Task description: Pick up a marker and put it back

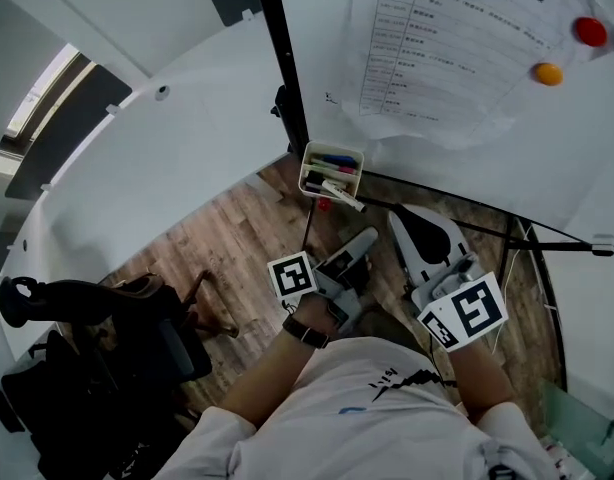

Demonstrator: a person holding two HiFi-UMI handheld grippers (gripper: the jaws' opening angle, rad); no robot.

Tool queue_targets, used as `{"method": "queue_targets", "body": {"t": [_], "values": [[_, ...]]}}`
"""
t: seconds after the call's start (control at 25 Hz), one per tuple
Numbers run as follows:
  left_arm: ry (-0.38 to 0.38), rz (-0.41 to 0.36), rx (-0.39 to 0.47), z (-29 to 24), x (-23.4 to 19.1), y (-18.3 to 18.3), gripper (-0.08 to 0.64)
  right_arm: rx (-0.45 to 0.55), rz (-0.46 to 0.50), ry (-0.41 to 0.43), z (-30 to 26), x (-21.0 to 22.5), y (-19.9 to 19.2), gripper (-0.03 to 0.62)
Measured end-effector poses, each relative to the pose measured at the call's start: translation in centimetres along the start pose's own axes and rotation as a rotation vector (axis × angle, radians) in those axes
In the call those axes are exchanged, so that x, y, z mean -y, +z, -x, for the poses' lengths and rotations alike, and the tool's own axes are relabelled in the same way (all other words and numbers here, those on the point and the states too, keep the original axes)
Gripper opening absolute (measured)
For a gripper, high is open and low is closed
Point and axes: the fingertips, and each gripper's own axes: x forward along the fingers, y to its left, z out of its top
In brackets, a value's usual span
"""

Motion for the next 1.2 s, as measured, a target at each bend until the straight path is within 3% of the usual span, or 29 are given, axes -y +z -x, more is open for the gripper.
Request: {"method": "queue_targets", "body": {"t": [0.24,0.4,0.52,0.72,0.96,1.08,1.2], "values": [[0.013,-0.154,-0.088,1.6,4.9,-1.6,0.209,0.04,0.014,-0.022,1.0,-1.9,1.6,0.014],[0.015,-0.413,-0.132,2.4,8.5,-1.2,0.195,0.065,0.034,-0.054,1.7,-2.7,2.9,0.015],[0.002,-0.543,-0.13,2.8,11.7,-1.2,0.148,0.08,0.04,-0.08,2.3,-3.2,3.7,0.014],[0.04,-0.791,-0.126,3.8,15.3,-1.5,0.038,0.077,0.036,-0.099,2.8,-4.4,3.8,0.015],[0.096,-1.118,-0.107,5.1,18.5,-1.6,0.012,0.086,0.017,-0.103,3.2,-5.7,4.0,0.015],[0.123,-1.216,-0.115,6.2,19.7,-2.1,0.012,0.085,0.008,-0.103,3.7,-6.2,4.3,0.015],[0.127,-1.25,-0.118,6.7,20.5,-2.3,0.012,0.081,0.003,-0.107,3.9,-6.7,4.2,0.014]]}}
